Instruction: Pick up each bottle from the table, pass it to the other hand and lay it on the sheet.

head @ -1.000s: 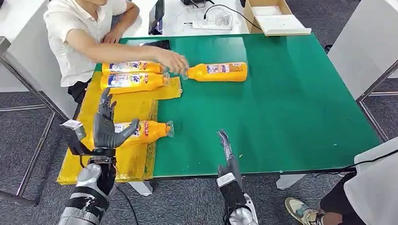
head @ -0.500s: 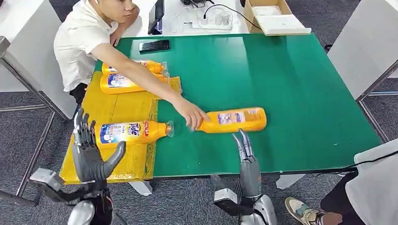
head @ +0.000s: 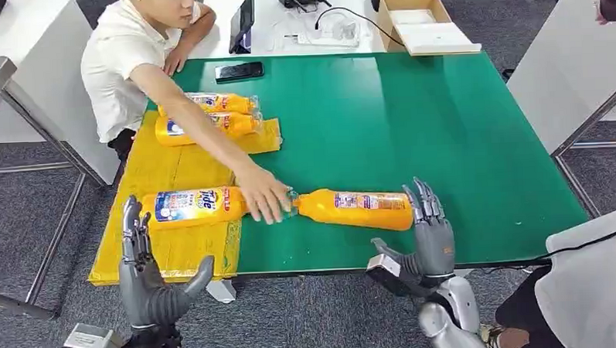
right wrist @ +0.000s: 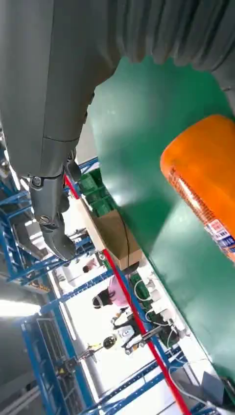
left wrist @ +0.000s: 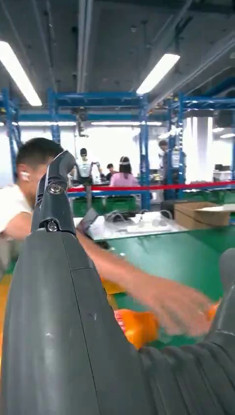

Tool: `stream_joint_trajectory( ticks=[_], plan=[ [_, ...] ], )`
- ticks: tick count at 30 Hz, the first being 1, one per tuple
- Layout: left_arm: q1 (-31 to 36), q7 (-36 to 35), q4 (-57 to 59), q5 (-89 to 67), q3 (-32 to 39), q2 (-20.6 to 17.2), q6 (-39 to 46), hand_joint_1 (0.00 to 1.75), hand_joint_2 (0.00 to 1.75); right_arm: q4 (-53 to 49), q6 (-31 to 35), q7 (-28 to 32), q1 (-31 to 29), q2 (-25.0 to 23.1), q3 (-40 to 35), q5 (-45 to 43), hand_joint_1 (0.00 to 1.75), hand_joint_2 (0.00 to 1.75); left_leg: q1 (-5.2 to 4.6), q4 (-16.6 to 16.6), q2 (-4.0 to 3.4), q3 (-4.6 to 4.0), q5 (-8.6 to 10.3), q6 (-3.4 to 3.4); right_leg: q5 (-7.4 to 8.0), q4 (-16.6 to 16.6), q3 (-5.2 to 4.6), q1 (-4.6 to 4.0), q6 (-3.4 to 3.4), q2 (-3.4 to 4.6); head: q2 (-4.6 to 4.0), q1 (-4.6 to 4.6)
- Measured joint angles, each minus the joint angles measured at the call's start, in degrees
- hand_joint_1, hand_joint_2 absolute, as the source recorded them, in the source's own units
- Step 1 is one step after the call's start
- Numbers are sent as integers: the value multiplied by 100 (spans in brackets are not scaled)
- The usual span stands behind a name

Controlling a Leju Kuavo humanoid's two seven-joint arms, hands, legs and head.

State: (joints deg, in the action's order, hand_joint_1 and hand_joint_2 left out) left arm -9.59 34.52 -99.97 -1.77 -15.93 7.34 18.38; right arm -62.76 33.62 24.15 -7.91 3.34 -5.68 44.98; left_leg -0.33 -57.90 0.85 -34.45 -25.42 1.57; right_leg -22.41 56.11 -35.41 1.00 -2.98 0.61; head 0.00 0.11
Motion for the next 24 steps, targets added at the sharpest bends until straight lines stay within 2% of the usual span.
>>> stream_joint_trajectory(
  ticks=[6, 9, 16, 21, 24],
  plan=[
    [163, -280, 74, 2, -320, -20, 11, 0, 175, 645, -653, -220, -642, -105, -234, -76, 0, 175, 0, 0, -1, 1, 1, 0, 1, 1, 0, 0, 0, 0, 0, 0],
    [233, -372, 136, -22, -409, -22, 22, 0, 175, 987, -758, -337, -888, -151, -378, -63, 0, 175, 0, 0, 2, 1, 1, 0, 0, 1, 1, 0, 0, -1, 0, 0],
    [295, -440, 238, 5, -473, -24, 13, 0, 175, 1435, -756, -356, -1107, -188, -529, -76, 0, 175, -1, 0, 2, -1, 0, 1, -1, 1, 0, 1, -1, -1, 0, 0],
    [312, -1142, 326, 844, -514, -37, -669, 0, 175, 1794, -879, -555, -1220, -190, -577, -107, 0, 175, -1, 0, 3, -1, -1, 1, -1, 0, 0, 1, 0, -1, 0, 0],
    [340, -1299, 394, 984, -547, -39, -795, 0, 175, 2066, -1010, -636, -1284, -190, -594, -101, 0, 175, -1, 0, 2, -1, 0, 1, 0, 0, 1, 1, -1, -1, 0, 2]
  ],
)
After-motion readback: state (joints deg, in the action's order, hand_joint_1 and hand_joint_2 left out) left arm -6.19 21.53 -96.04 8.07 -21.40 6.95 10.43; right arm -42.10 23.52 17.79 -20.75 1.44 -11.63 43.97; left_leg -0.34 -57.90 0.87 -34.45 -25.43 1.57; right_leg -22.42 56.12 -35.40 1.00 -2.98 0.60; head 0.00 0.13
